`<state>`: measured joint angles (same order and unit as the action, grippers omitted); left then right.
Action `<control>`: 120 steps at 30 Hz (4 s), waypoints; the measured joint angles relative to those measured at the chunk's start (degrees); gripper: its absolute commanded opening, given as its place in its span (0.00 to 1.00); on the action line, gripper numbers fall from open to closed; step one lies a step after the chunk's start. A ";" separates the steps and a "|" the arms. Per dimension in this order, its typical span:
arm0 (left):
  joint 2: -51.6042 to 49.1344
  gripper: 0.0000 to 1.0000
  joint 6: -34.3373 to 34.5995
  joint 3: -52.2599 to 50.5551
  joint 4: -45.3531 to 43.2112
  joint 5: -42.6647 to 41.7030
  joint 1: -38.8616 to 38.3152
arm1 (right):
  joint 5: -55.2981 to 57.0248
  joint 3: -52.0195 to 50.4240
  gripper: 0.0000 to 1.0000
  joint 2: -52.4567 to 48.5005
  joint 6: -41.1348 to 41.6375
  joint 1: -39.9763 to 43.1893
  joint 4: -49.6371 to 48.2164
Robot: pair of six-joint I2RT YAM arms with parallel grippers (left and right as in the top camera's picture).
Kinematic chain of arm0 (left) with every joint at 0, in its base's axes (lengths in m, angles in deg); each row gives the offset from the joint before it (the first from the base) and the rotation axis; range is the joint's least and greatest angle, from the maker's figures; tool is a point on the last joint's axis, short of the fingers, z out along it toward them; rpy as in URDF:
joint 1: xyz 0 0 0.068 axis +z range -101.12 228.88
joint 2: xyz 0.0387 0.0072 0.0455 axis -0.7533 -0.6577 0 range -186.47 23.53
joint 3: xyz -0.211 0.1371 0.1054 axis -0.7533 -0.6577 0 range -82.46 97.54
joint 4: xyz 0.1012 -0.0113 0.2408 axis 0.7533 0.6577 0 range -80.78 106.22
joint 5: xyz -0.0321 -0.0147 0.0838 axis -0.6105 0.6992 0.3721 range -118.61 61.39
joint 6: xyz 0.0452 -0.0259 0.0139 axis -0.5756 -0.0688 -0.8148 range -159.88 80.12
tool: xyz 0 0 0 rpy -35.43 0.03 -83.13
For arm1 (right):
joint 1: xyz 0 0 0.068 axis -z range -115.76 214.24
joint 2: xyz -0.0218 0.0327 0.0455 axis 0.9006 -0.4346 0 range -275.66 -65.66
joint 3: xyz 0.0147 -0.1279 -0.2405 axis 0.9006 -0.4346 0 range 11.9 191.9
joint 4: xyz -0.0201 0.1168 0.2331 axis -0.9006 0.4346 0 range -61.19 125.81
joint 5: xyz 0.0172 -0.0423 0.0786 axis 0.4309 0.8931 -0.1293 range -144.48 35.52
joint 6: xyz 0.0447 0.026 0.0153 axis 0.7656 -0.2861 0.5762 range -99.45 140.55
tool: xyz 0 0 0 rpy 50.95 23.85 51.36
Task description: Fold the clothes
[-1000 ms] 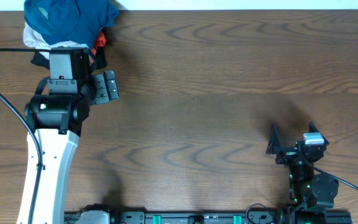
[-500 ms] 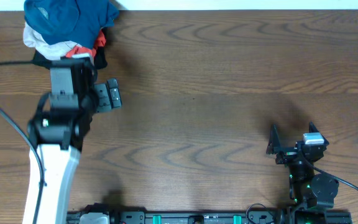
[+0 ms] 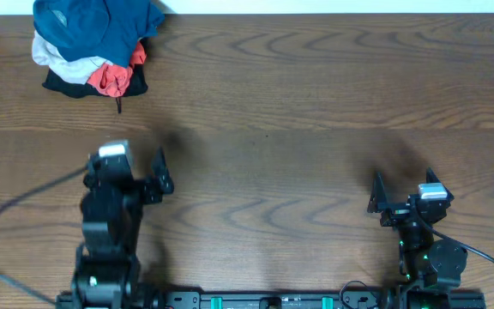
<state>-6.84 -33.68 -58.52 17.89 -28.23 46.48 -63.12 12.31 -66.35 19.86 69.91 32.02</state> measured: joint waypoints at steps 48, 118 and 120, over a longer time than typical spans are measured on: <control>29.79 0.98 -9.99 -23.58 -13.07 -6.19 3.06 | 0.00 0.00 0.99 0.00 0.00 0.00 0.00; 29.79 0.98 -10.97 -23.10 -7.54 -5.57 3.06 | 0.00 0.00 0.99 0.00 0.00 0.00 0.00; 29.79 0.98 -10.97 -23.10 -7.54 -5.55 3.06 | 0.00 0.00 0.99 0.00 0.00 0.00 0.02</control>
